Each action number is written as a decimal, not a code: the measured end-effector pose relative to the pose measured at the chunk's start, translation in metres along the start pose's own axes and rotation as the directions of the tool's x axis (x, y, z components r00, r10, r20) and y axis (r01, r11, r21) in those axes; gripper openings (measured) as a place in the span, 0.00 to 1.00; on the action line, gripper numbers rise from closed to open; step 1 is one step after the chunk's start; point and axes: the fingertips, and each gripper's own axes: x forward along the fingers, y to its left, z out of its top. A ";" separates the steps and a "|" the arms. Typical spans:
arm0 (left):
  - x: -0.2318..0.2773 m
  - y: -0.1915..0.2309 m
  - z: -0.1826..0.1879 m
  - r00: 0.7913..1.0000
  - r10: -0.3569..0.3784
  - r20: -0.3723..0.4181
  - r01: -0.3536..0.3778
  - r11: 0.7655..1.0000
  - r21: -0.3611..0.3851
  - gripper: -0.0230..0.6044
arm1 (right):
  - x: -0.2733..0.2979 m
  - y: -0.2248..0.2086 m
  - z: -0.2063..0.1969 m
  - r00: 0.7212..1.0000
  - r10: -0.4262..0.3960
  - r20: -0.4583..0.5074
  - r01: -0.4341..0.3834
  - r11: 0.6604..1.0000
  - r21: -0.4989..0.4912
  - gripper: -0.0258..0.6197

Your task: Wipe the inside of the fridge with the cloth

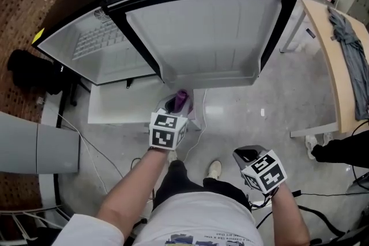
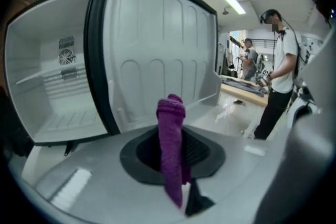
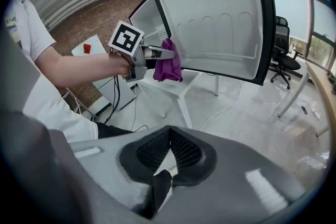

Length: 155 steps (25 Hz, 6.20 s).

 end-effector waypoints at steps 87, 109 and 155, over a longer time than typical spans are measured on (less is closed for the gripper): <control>0.167 -0.147 0.076 0.954 -0.289 -0.075 0.289 0.957 -0.017 0.15 | -0.024 -0.050 -0.065 0.986 -0.163 0.029 0.147 0.944 0.295 0.04; -0.086 -0.137 0.135 0.843 -0.493 0.216 0.491 0.869 0.066 0.15 | 0.007 0.017 0.006 0.998 0.003 0.061 -0.005 0.999 0.034 0.04; -0.452 0.010 -0.073 0.895 -0.327 0.303 0.325 0.944 0.057 0.15 | -0.031 0.308 0.077 0.904 -0.145 0.401 0.247 0.945 -0.214 0.04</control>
